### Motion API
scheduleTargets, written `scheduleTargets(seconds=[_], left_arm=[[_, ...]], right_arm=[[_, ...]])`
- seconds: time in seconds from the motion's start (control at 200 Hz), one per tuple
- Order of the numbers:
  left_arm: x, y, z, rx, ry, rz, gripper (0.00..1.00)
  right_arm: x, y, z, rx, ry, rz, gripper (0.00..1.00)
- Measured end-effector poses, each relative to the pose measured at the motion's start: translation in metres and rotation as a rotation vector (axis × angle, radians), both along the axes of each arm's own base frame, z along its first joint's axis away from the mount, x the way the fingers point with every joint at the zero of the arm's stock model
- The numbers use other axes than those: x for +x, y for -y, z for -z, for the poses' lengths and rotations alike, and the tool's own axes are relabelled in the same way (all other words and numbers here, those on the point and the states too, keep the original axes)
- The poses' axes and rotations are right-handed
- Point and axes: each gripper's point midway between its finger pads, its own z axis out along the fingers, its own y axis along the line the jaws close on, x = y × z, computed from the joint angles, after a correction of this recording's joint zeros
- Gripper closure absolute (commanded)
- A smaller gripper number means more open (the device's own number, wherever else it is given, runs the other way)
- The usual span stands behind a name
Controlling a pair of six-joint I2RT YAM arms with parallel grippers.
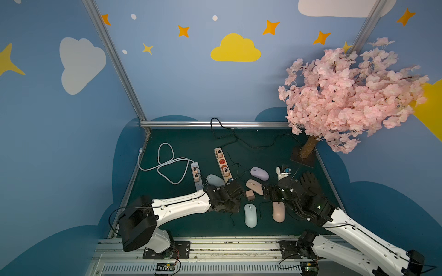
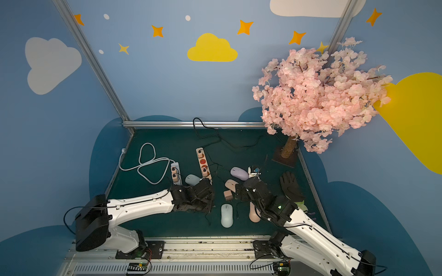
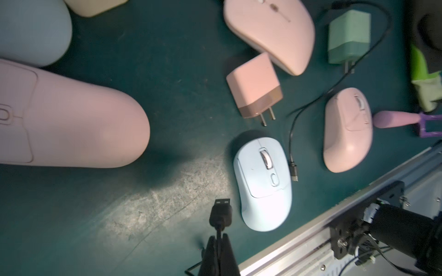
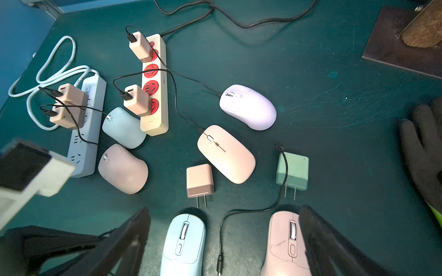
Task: Unplug the wireless mouse
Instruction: Place the power cord at the center of the board.
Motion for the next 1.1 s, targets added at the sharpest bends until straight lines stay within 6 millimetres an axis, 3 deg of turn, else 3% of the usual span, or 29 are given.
scheduleTargets(seconds=[0.16,0.31,0.451,0.791,0.956,1.096], left_arm=[[0.017,0.004,0.022,0.032,-0.045,-0.039,0.96],[0.035,0.015,0.028,0.015,-0.038,-0.05,0.93],[0.045,0.021,0.034,0.001,-0.026,-0.049,0.8],[0.05,0.021,0.038,0.004,-0.016,-0.039,0.51],[0.053,0.014,0.019,0.007,0.034,-0.032,0.33],[0.056,0.004,-0.021,-0.021,0.124,-0.031,0.21]], right_arm=[[0.0,0.0,0.002,-0.005,-0.006,0.0,0.05],[0.0,-0.002,0.003,-0.001,-0.009,-0.006,0.04],[-0.001,-0.002,0.006,-0.002,-0.015,-0.01,0.04],[-0.001,-0.002,0.007,-0.003,-0.016,-0.01,0.04],[0.0,-0.003,0.006,-0.002,0.011,-0.026,0.01],[-0.006,-0.01,0.015,-0.002,0.03,-0.117,0.02]])
